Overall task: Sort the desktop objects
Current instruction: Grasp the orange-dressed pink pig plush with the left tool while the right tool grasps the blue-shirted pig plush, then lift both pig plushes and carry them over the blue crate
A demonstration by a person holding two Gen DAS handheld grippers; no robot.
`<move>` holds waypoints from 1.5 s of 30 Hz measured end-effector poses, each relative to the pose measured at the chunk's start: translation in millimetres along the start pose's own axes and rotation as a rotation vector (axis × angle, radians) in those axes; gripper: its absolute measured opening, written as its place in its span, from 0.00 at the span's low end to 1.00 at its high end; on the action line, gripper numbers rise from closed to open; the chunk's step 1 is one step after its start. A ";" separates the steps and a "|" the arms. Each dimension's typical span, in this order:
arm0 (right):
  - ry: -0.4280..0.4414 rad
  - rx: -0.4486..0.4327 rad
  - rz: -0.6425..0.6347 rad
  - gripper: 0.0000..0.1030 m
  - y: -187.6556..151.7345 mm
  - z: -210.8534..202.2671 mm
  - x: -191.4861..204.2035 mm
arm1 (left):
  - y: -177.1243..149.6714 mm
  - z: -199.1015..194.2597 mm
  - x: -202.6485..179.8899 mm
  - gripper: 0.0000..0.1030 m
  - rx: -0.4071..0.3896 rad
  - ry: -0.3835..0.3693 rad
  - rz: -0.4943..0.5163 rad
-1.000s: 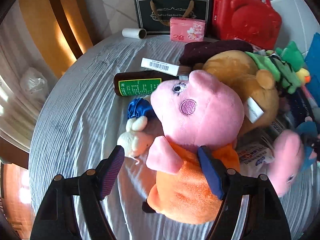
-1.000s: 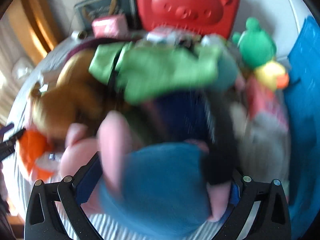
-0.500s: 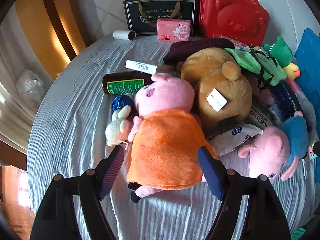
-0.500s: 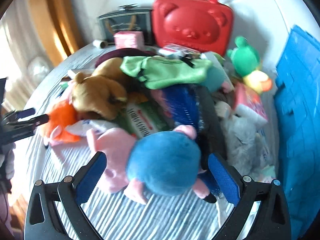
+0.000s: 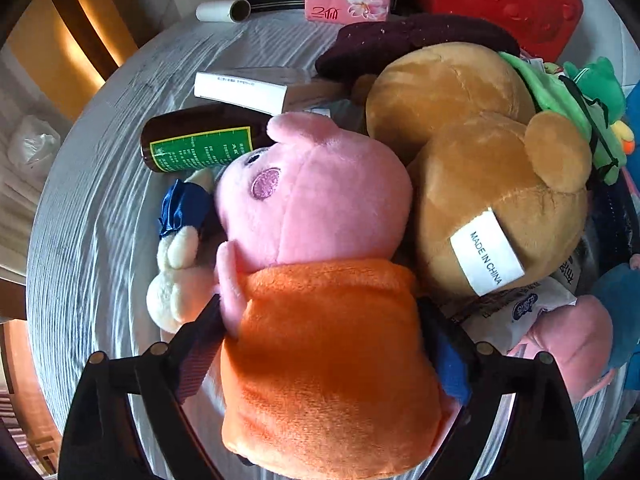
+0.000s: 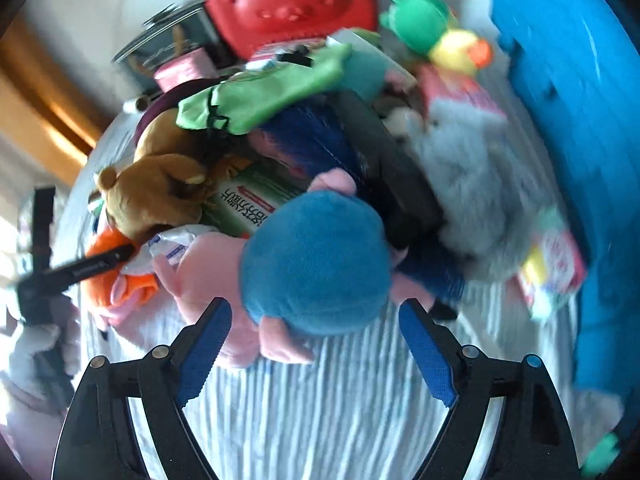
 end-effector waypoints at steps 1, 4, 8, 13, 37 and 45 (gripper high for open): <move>0.014 0.020 0.049 0.86 -0.7 1.7 -0.7 | -1.6 -4.0 0.8 0.83 -0.011 -0.011 0.007; 0.049 0.060 0.173 0.87 -0.5 8.5 -1.8 | -9.3 -16.4 9.7 0.77 -0.049 -0.031 0.006; 0.042 0.051 0.290 0.91 6.5 21.0 -2.4 | -12.3 -28.3 26.2 0.74 -0.076 -0.048 0.011; 0.009 0.065 0.388 0.99 14.8 46.1 -4.6 | -6.5 -19.6 22.2 0.77 -0.056 -0.078 0.050; 0.013 0.019 0.296 0.76 14.0 51.8 3.6 | -9.8 -23.1 13.3 0.76 -0.087 -0.098 0.037; 0.073 -0.183 0.139 0.75 24.0 -22.7 35.0 | -19.3 -99.9 24.3 0.76 -0.254 -0.035 -0.001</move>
Point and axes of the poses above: each gripper's, at about its wrist camera, not at the fingertips, and z roughly the way its jaws point, x to its left, y to its top, the point moved 6 cm from there along z, roughly the way its jaws point, and after that the axes turned 14 degrees about z, right-handed, at the moved point
